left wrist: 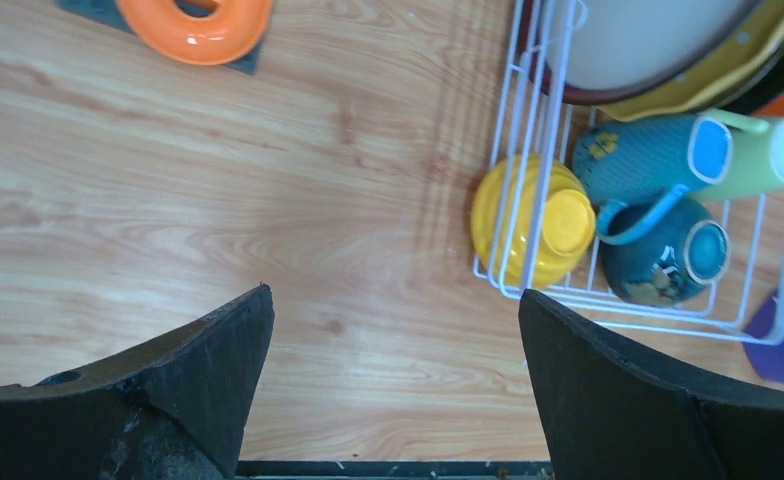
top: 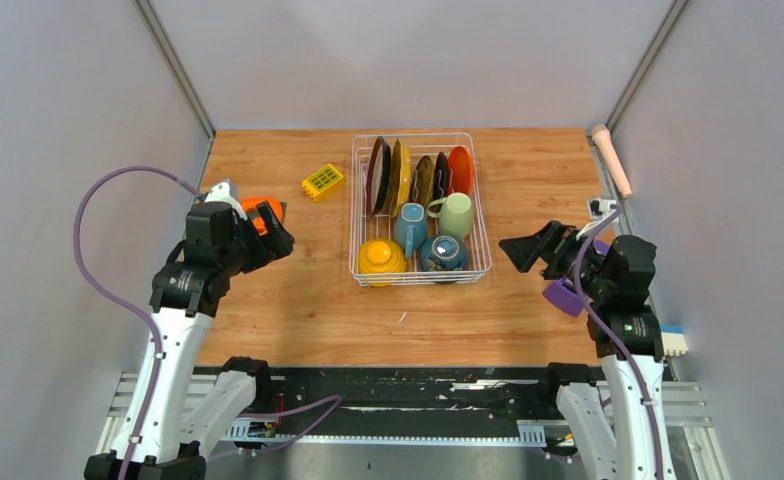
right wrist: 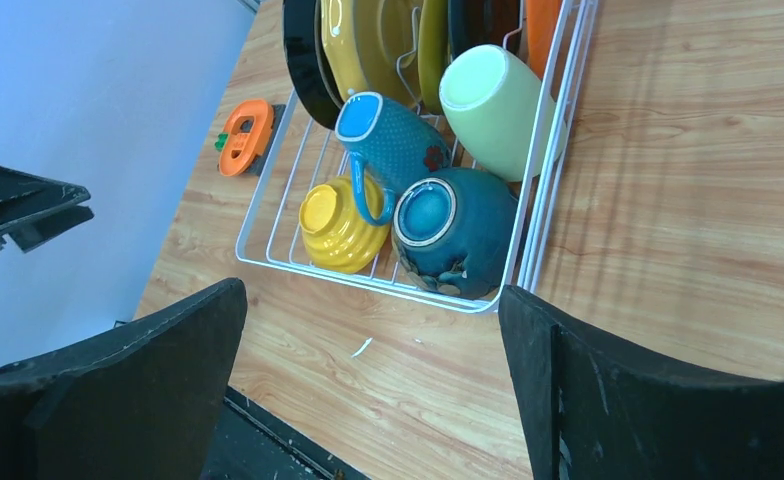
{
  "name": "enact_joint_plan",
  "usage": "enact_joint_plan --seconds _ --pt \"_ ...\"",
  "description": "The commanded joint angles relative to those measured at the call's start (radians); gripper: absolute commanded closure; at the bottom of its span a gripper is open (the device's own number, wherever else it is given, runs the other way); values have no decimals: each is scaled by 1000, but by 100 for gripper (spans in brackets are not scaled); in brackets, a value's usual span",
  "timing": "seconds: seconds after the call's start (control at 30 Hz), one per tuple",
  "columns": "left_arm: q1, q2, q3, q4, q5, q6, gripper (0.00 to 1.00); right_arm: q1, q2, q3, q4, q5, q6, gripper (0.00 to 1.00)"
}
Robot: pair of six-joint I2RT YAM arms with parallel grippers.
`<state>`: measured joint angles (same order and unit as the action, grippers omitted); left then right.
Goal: Unload the mixed dishes from the dish rack
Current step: Pick up the plate from the dish rack.
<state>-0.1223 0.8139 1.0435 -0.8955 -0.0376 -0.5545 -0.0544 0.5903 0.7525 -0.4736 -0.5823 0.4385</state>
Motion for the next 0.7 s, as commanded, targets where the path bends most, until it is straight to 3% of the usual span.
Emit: enact_joint_plan --seconds 0.0,0.13,0.2,0.3,0.37,0.5,0.57,0.67 --pt "6 -5 -26 140 183 42 0 -2 -51 -21 54 -32 23 0" --pt "6 -7 -60 167 197 35 0 -2 -68 -37 124 -131 22 0" --pt "6 -12 -88 189 193 28 0 5 -20 -8 134 -252 25 0" --pt "6 -9 -126 237 198 11 0 84 94 50 174 -259 91 0" --pt "5 -9 -141 257 191 -25 0 234 177 104 185 -107 90 0" --pt "5 -51 -182 298 192 -64 0 623 414 303 101 542 83 1" --pt "6 -81 -197 309 192 -62 0 732 582 449 75 750 97 6" --pt "6 -113 -199 292 180 -58 0 820 802 638 54 933 75 10"
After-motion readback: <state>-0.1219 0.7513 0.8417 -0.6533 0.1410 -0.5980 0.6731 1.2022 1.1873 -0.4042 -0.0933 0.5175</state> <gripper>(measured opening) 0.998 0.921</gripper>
